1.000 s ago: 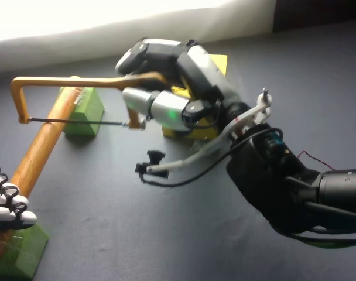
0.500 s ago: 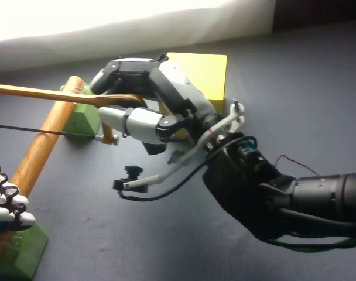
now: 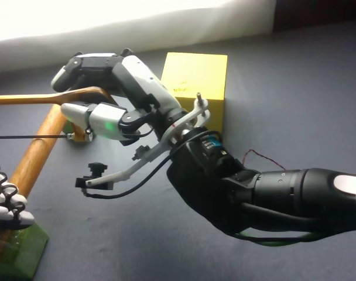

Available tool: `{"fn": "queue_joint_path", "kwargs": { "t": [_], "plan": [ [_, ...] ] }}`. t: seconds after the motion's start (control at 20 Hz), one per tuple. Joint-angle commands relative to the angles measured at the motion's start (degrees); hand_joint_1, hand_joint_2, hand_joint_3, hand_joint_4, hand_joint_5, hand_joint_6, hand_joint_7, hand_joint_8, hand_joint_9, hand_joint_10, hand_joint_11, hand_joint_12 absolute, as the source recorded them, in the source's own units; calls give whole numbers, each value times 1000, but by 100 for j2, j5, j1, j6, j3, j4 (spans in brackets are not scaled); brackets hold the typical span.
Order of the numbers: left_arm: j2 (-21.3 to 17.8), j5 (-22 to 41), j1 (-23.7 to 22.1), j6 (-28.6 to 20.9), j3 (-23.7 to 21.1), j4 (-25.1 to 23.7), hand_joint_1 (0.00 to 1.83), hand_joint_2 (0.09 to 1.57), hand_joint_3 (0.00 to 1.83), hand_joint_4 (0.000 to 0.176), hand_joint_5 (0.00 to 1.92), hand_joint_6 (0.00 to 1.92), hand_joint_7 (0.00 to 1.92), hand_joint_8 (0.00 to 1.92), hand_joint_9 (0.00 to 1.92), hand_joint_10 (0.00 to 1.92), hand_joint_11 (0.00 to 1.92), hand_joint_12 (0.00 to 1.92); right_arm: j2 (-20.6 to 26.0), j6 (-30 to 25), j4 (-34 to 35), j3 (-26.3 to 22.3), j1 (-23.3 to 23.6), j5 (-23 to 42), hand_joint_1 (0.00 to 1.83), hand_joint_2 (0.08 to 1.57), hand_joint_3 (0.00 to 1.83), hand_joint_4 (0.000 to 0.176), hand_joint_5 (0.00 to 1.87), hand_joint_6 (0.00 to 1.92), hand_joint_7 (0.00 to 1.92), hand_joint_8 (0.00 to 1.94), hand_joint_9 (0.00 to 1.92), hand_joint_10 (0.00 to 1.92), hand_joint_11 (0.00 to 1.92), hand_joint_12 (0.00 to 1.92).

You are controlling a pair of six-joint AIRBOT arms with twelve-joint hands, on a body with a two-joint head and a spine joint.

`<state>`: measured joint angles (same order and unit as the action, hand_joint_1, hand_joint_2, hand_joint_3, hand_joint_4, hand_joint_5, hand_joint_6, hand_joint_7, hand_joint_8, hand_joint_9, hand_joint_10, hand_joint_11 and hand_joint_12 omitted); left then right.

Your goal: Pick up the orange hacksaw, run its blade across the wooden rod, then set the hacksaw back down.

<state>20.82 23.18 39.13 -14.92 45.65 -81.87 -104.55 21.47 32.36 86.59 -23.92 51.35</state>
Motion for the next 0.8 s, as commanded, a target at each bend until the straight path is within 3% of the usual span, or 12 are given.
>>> {"fn": "queue_joint_path", "kwargs": {
  "t": [0.0, 0.3, 0.65, 0.75],
  "plan": [
    [-16, 21, -53, -10, 30, 109, 83, 1275, 2, 0, 172, 3, 148, 1, 167, 1, 0, 373, -21, -61, -256, 22, 84, 540, 1365, 1169, 0, 0, 751, 1092, 959, 1101, 812, 1392, 603, 1204],
    [-26, 21, -44, -10, 30, 110, 109, 1273, 0, 0, 173, 3, 155, 3, 169, 2, 0, 371, 42, -154, -472, -10, 16, 548, 1365, 1168, 0, 0, 767, 1070, 949, 1125, 811, 1393, 596, 1232],
    [-30, 20, -33, -10, 45, 110, 127, 1268, 0, 0, 186, 6, 185, 8, 187, 3, 0, 428, 654, 56, -499, -549, -124, 599, 1370, 1153, 0, 0, 792, 1034, 992, 1074, 840, 1373, 618, 1210],
    [-30, 20, -33, -10, 49, 110, 99, 1275, 1, 0, 155, 0, 153, 1, 166, 0, 0, 376, 852, 105, -504, -736, -183, 619, 1360, 1181, 0, 0, 735, 1113, 935, 1160, 776, 1422, 587, 1213]
  ]
}}
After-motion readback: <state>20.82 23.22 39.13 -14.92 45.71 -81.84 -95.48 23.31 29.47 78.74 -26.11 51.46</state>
